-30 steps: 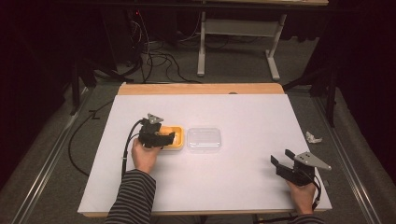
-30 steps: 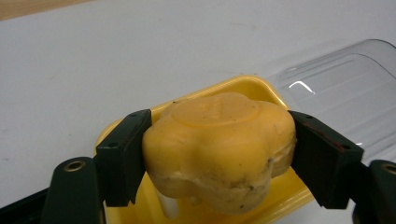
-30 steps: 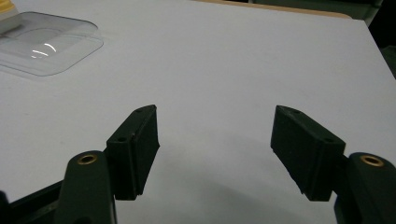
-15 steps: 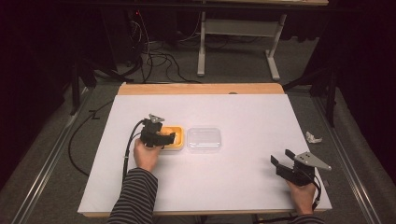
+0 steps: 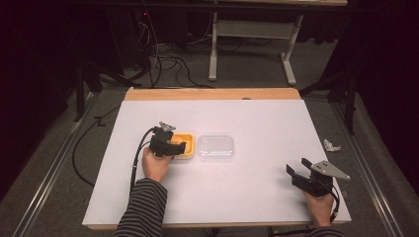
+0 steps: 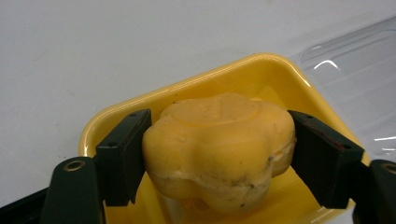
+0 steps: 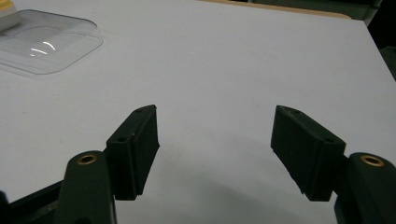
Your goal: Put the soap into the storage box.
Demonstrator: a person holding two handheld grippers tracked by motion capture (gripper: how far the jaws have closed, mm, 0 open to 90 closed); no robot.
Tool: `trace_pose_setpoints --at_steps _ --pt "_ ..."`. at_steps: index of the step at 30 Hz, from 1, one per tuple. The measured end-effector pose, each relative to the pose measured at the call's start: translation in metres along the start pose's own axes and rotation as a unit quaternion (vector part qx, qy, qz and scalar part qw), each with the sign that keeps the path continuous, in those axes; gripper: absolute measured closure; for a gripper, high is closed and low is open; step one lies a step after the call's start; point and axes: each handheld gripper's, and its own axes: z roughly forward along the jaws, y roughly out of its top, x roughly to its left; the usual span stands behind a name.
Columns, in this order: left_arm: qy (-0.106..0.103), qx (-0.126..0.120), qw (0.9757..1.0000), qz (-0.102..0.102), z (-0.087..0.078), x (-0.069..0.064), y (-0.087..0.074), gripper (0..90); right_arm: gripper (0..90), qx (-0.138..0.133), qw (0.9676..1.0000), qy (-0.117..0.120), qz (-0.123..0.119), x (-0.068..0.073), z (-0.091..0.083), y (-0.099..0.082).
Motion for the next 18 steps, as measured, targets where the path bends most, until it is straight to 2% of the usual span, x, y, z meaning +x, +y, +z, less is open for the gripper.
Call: trace_pose_setpoints --at_steps 11,18 --pt "-0.011 0.022 0.9997 -0.001 -0.0008 0.0031 -0.0014 25.9 32.6 0.001 1.0000 -0.001 -0.001 0.0002 0.0002 0.0001" --pt "-0.006 0.035 0.9994 0.003 0.0031 0.0033 -0.0029 25.9 32.7 0.002 1.0000 -0.001 -0.003 0.0001 0.0008 0.0002"
